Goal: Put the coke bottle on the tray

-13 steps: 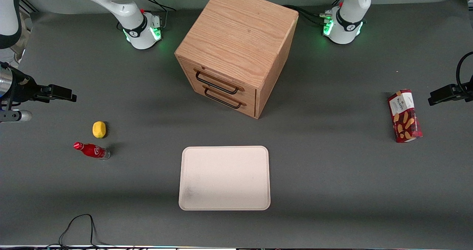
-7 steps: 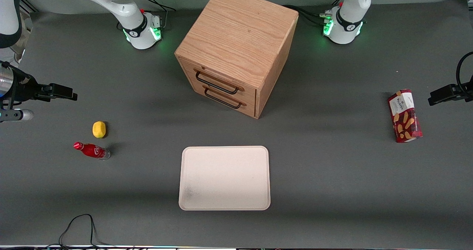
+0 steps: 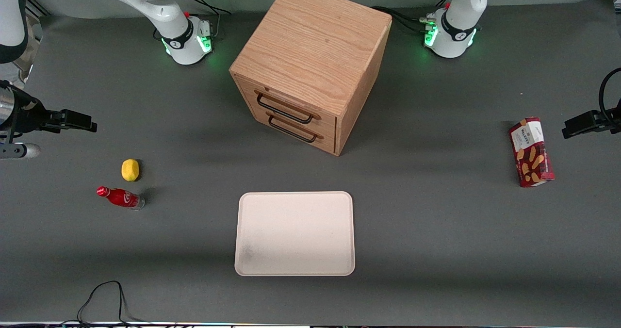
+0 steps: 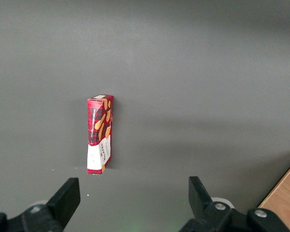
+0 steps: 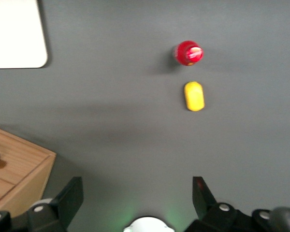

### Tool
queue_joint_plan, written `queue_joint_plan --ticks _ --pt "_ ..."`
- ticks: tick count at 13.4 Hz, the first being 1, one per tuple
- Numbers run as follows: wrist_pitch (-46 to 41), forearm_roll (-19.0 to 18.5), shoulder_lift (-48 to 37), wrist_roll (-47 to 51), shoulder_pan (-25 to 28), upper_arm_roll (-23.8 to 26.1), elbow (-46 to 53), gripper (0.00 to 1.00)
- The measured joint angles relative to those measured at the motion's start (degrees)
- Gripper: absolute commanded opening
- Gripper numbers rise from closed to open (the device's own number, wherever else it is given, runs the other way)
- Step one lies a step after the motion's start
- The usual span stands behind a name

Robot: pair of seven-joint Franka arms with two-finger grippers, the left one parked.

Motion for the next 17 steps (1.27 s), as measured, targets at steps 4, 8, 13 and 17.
queue_joint_plan --ticks 4,8,13,17 --pt "0.1 -1.6 0.0 -7.8 -0.6 -2.8 0.0 1.0" --pt "1.9 -2.4 0.3 -16.2 -1.4 -7.2 0.2 1.0" --pt "3.3 -2.4 6.6 -16.3 -1.4 -7.3 6.0 1.0" --pt "6.0 -1.8 13.4 -16.3 -1.4 -7.2 10.2 1.0"
